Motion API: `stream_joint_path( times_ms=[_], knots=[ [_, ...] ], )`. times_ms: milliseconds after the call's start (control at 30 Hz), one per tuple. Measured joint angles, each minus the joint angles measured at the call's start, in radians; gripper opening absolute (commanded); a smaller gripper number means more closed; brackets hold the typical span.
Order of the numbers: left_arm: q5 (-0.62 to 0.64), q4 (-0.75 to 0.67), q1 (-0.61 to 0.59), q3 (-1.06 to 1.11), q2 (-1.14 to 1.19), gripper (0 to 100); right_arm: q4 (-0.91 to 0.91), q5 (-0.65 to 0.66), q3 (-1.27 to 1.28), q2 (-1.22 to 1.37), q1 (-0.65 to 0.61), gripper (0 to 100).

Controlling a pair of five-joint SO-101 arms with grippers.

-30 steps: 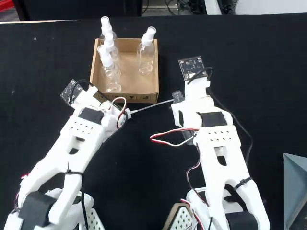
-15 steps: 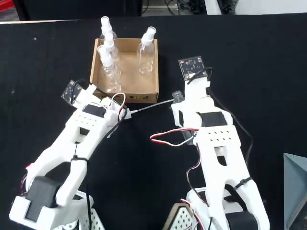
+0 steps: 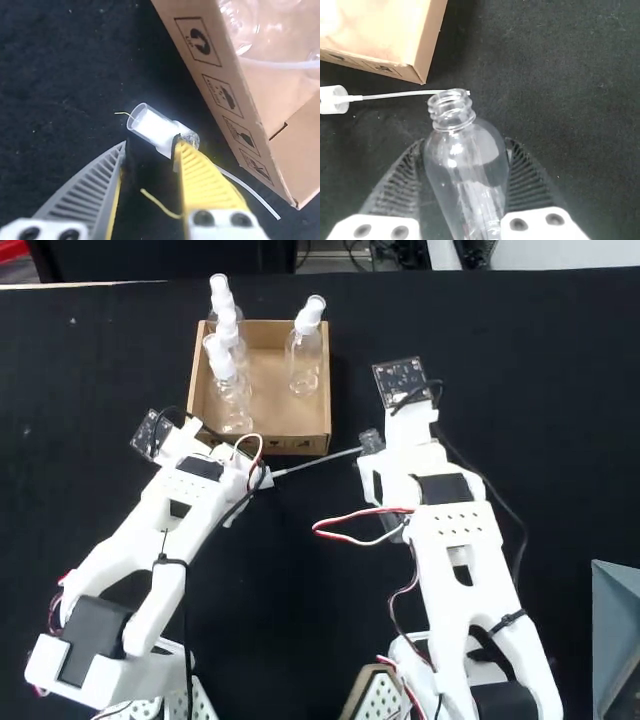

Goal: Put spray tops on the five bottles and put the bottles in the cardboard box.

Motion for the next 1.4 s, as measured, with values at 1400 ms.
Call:
stream_joint_path(
  times_ms=[1400],
  knots=[
    [0.017, -0.066, -0.002, -0.041, 0.163, 3, 0.000, 0.000, 0.012, 0.000, 0.000, 1.2]
  ],
)
